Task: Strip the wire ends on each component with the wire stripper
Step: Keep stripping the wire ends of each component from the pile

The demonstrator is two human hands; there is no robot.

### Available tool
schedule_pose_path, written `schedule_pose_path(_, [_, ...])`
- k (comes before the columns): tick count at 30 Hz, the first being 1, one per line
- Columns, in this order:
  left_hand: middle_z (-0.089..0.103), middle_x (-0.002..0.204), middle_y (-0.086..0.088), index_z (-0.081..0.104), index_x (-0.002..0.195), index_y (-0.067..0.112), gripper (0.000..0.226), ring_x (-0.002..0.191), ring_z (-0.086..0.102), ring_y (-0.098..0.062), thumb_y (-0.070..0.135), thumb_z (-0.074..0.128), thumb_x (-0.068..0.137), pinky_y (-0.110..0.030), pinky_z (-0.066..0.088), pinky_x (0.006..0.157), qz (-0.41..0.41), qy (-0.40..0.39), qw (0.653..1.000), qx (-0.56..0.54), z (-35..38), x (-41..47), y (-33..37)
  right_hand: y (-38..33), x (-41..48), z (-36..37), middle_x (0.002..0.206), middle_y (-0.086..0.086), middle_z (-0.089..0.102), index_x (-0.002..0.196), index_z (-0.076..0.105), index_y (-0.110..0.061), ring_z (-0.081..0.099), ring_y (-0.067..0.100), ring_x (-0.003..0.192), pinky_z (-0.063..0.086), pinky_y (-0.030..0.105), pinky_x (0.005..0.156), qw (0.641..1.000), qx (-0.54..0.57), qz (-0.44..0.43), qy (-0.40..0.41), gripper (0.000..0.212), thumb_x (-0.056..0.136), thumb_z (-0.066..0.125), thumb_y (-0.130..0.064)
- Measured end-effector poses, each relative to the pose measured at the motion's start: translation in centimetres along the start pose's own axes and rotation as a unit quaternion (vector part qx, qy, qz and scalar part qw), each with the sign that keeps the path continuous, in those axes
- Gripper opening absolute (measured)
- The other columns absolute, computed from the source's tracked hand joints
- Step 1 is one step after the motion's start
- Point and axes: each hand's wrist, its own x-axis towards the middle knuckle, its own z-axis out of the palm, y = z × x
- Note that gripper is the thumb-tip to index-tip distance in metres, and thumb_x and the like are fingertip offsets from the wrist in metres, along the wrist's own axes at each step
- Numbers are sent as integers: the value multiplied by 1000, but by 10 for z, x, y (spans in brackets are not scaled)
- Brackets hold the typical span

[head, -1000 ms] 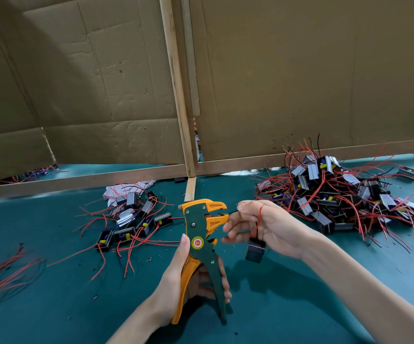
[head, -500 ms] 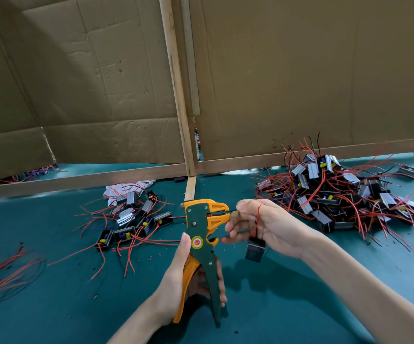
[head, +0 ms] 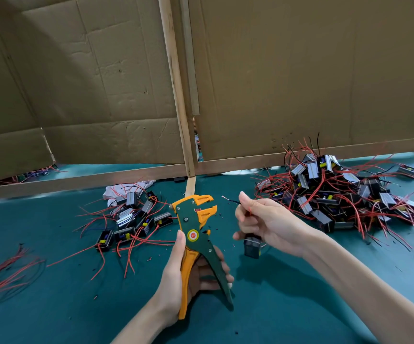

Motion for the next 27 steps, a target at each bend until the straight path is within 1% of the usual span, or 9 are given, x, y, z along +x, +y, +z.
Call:
schedule_pose_path(7, [62,82,-26,69,87,0,83,77,65,-38,73,30,79,-47,53,74,0,-4,1000,4,0,-2,1,2,0,2,60,-8,38,75,46,-8,29,10,55,57,30,71,999,7,-35,4,27,90,48,-30])
schedule_pose_path(9, [63,82,-25,70,86,2,84,79,66,-39,75,30,83,-45,54,74,-5,-14,1000,20,1,-3,1,2,-1,4,62,-8,37,77,45,-9,29,10,56,57,29,70,999,3,-45,15,23,89,51,-28])
schedule_pose_path(11, [64,83,-25,71,86,3,83,81,66,-39,75,31,78,-44,54,74,-12,-26,999,35,2,-3,2,1,-1,6,66,-4,34,77,44,-10,29,10,57,55,27,68,998,-1,-48,27,22,89,52,-28])
schedule_pose_path(14, [63,84,-26,70,87,1,82,80,66,-39,73,33,74,-44,53,74,-13,-42,998,39,3,-4,3,2,-1,7,69,-2,31,77,38,-13,29,11,57,50,26,64,998,5,-48,42,24,99,45,-20])
schedule_pose_path(16, [63,83,-26,69,86,1,81,79,66,-39,73,35,72,-43,53,73,-12,-48,998,35,4,-4,3,2,0,8,65,0,38,78,35,-14,35,12,55,48,29,64,997,10,-50,51,25,102,42,-16])
schedule_pose_path(18, [63,83,-26,69,85,1,81,79,65,-38,74,35,71,-43,53,73,-13,-51,998,37,4,-3,2,2,0,8,63,3,55,81,36,-13,48,15,53,49,34,68,997,-4,-57,57,22,103,40,-16])
schedule_pose_path(20, [63,83,-26,69,85,2,82,79,65,-38,73,32,73,-43,53,74,-12,-54,998,41,3,-3,2,2,-1,9,67,10,66,86,37,-13,56,20,55,52,32,68,997,-10,-62,48,17,103,39,-15])
schedule_pose_path(22, [63,83,-25,69,85,2,82,80,65,-39,73,29,75,-44,53,75,-12,-58,997,44,2,-3,1,3,-1,10,71,14,69,88,37,-12,61,22,57,53,28,66,997,-8,-62,38,15,103,39,-15])
schedule_pose_path(27, [63,83,-25,69,85,2,83,80,65,-38,73,29,75,-48,53,78,-10,-57,997,56,2,-3,0,6,-1,12,73,16,71,84,38,-11,65,23,57,55,28,65,997,-5,-65,45,19,103,40,-15])
